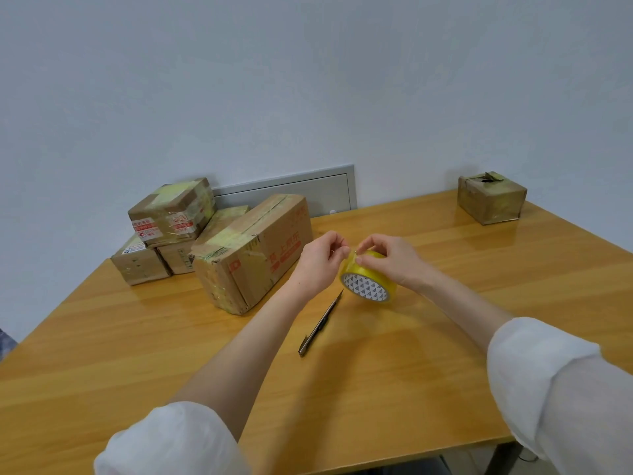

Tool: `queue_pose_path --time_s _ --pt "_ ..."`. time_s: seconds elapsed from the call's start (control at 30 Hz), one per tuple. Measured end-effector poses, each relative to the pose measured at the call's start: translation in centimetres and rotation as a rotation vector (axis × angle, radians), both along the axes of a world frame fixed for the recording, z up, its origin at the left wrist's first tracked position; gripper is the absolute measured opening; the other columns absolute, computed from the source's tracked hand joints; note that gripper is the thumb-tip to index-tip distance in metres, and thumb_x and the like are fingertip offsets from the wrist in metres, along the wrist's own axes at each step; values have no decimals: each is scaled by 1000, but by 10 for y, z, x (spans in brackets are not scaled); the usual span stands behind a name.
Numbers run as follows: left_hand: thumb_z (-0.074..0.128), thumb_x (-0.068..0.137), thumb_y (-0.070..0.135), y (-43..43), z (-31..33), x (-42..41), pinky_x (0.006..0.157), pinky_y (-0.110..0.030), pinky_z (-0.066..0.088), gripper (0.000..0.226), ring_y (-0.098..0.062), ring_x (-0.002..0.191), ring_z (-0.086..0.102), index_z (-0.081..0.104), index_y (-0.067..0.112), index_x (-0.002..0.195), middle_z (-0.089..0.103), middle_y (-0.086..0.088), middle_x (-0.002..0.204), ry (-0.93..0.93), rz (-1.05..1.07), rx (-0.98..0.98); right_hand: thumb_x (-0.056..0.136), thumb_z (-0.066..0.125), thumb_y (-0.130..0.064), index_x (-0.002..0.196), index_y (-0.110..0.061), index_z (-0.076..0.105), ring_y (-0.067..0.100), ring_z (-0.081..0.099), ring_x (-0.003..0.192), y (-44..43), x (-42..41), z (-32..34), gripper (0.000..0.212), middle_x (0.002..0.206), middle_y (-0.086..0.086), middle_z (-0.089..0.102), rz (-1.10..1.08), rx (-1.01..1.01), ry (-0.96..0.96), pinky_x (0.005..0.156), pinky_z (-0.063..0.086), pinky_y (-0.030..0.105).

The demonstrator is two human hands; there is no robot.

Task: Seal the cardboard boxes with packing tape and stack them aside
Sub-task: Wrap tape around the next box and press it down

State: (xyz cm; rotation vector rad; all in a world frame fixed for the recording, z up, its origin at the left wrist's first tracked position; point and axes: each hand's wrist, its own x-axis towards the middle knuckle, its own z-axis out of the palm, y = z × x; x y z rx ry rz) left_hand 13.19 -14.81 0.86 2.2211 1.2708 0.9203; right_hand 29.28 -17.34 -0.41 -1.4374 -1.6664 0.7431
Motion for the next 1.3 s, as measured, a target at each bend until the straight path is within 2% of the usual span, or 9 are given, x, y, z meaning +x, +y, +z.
queue_pose_path --time_s 0.1,0.2,0.33,0.43,0.53,0.73,0.93,1.1,1.3 --pt "53 96 13 2 -1 -1 54 -14 42 14 -8 63 51 53 19 83 56 5 75 -104 -1 -50 87 68 -21 108 -19 61 21 60 103 0 -2 -2 22 105 1 64 -2 17 24 89 51 40" --pt "59 93 13 4 -1 -3 53 -16 47 7 -16 71 59 59 20 95 62 -2 82 -211 96 -63 85 71 -15 127 -27 47 22 68 92 -2 -3 -3 50 105 7 69 18 -39 248 82 55 37" --pt "67 88 12 6 5 -9 55 -25 57 70 -14 75 67 32 29 147 64 -1 103 -378 193 -87 84 72 -15 129 -27 46 16 68 88 -2 -4 -3 53 105 8 69 -2 -36 290 74 54 26" --pt "71 85 24 9 6 -11 53 -22 56 42 -9 76 65 60 18 126 69 -2 101 -220 202 18 83 73 -15 128 -25 48 24 65 97 -3 -1 -5 52 111 14 66 -64 -16 280 89 52 39" --pt "73 81 36 2 3 0 69 -34 59 30 -10 82 65 74 16 103 72 2 93 -64 178 -1 83 74 -20 128 -23 49 23 66 97 -5 -2 -3 52 109 11 67 -66 9 260 90 52 40" --pt "76 78 27 -4 -2 21 76 -33 57 20 -12 80 65 77 15 94 72 1 89 -101 230 -1 81 70 -3 126 -19 51 23 63 94 -11 4 -2 51 104 11 69 -16 4 230 87 50 35" --pt "64 87 11 -14 -5 34 76 -36 51 12 -20 84 63 75 14 91 71 -1 89 -39 204 268 82 65 2 123 -19 57 -8 52 71 -9 9 0 47 73 -14 60 -24 68 152 71 42 17" --pt "61 92 13 -9 -7 40 76 -40 50 11 -22 83 63 71 10 93 70 -4 89 -55 217 239 82 66 -4 124 -23 58 7 54 67 -6 15 6 47 68 -13 61 -52 73 95 67 42 22" --pt "58 92 15 -8 -3 41 74 -40 49 11 -25 85 63 69 12 93 70 -2 88 61 171 276 85 65 -13 124 -21 60 15 55 121 -3 17 8 40 122 3 65 -101 54 -51 96 44 30"
